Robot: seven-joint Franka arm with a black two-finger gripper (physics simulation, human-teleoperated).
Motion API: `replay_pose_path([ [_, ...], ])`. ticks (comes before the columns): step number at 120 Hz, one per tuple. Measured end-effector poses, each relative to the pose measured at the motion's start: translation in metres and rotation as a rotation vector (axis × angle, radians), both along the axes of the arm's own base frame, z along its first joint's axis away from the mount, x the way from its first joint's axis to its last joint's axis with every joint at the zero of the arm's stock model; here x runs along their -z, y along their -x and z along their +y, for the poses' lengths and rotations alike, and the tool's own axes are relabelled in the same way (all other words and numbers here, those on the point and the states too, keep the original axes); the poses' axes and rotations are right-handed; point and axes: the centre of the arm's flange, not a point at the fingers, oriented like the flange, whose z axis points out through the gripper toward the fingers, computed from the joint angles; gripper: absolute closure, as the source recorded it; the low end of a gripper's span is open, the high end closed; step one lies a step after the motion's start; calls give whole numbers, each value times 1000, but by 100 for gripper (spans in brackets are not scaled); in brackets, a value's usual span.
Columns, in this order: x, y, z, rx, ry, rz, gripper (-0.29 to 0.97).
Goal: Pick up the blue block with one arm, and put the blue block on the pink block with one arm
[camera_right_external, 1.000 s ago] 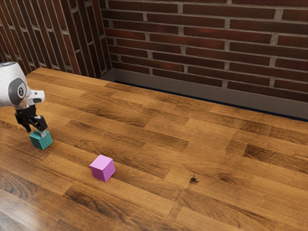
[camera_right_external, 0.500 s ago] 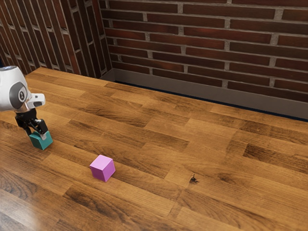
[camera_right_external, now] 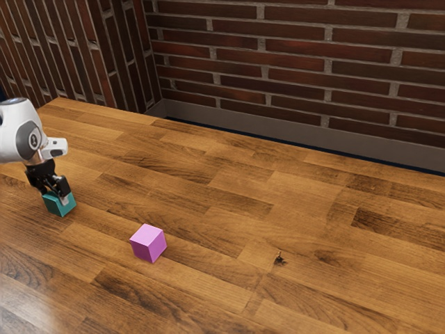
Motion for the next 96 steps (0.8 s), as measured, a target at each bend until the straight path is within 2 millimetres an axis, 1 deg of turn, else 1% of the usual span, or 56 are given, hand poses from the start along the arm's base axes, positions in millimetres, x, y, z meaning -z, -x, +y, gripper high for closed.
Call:
replay_pose_path([
  [15, 3, -2, -7, 17, 9, 2, 14],
  [48, 5, -3, -8, 30, 12, 4, 25],
  [72, -3, -3, -8, 34, 5, -2, 30],
  [78, -12, -6, -12, 43, 2, -12, 31],
  [82, -23, -9, -20, 55, 2, -20, 31],
  [90, -48, -5, -43, 82, 2, -26, 31],
  [96, -81, 4, -71, 114, -9, -39, 31],
])
